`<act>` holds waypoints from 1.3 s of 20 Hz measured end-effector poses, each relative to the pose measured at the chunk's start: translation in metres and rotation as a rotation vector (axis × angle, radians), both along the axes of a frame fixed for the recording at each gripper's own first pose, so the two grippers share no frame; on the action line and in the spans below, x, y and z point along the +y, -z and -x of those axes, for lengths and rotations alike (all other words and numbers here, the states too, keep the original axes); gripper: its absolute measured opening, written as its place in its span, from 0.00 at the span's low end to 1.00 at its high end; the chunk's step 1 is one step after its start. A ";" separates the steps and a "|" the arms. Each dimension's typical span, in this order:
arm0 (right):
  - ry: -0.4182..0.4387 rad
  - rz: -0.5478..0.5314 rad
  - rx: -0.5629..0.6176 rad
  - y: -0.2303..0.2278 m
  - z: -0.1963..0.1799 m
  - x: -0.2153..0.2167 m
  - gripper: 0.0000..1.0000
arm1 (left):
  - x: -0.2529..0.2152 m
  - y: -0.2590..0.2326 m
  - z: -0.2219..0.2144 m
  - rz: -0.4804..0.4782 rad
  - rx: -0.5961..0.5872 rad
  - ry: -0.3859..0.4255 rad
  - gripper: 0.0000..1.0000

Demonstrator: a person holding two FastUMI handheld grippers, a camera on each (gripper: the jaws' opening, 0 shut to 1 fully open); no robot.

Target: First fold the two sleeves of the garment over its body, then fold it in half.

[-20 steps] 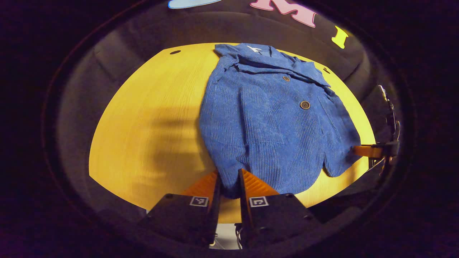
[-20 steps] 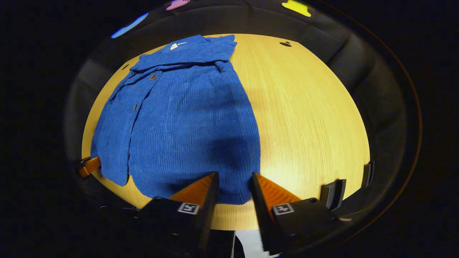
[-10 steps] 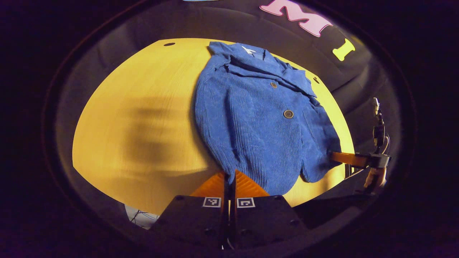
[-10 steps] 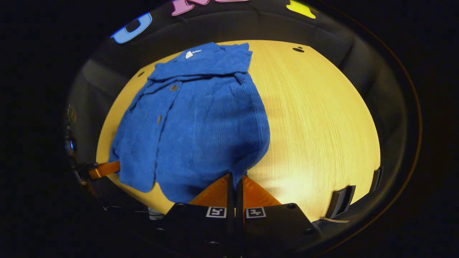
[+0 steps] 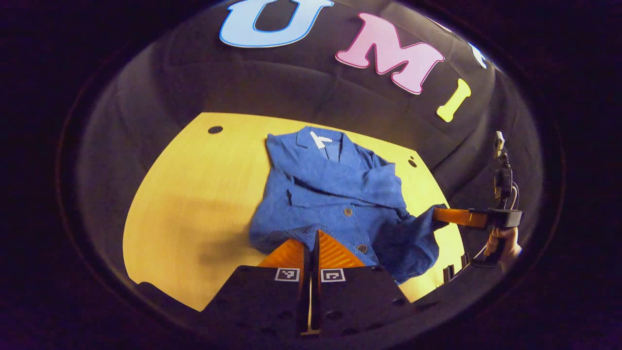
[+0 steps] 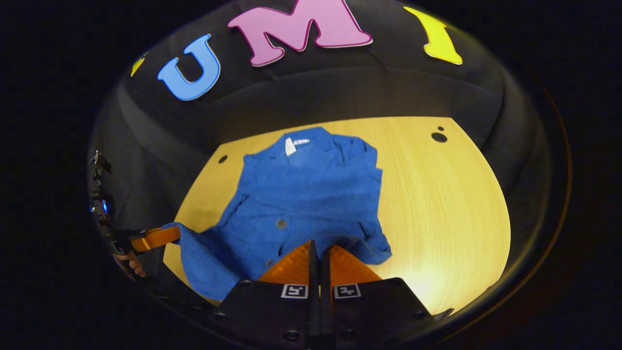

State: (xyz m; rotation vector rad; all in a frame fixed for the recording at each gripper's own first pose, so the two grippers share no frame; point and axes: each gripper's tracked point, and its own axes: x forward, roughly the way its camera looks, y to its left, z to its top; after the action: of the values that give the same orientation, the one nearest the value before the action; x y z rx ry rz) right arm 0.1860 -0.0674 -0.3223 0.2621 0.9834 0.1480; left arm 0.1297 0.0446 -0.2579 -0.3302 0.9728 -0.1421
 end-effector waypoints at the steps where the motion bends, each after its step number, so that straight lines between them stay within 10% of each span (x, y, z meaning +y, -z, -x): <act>1: -0.006 0.010 -0.034 -0.006 -0.025 -0.005 0.05 | 0.007 -0.008 -0.026 -0.013 -0.026 -0.001 0.00; 11: 0.056 0.101 -0.204 0.037 -0.272 -0.054 0.04 | 0.064 0.041 -0.281 -0.046 -0.191 -0.105 0.00; 15: 0.139 0.133 -0.168 0.107 -0.321 -0.078 0.05 | 0.072 0.107 -0.337 -0.116 -0.155 -0.167 0.00; 17: 0.172 0.145 -0.162 0.118 -0.325 -0.084 0.02 | 0.068 0.116 -0.337 -0.131 -0.138 -0.176 0.17; 21: 0.163 0.242 -0.291 0.088 -0.323 -0.100 0.64 | 0.082 0.094 -0.325 -0.192 -0.211 -0.274 0.79; 23: 0.149 0.255 -0.367 0.053 -0.306 -0.094 1.00 | 0.079 0.063 -0.303 -0.183 -0.268 -0.286 0.83; 26: 0.152 0.250 -0.504 -0.006 -0.267 -0.077 0.99 | 0.065 0.009 -0.249 -0.152 -0.399 -0.291 0.83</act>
State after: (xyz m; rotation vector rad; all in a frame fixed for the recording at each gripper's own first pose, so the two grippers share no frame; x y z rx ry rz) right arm 0.4533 -0.1441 -0.3160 0.0613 0.4718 -0.0491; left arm 0.3790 0.1099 -0.2667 -0.2859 0.5296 0.1280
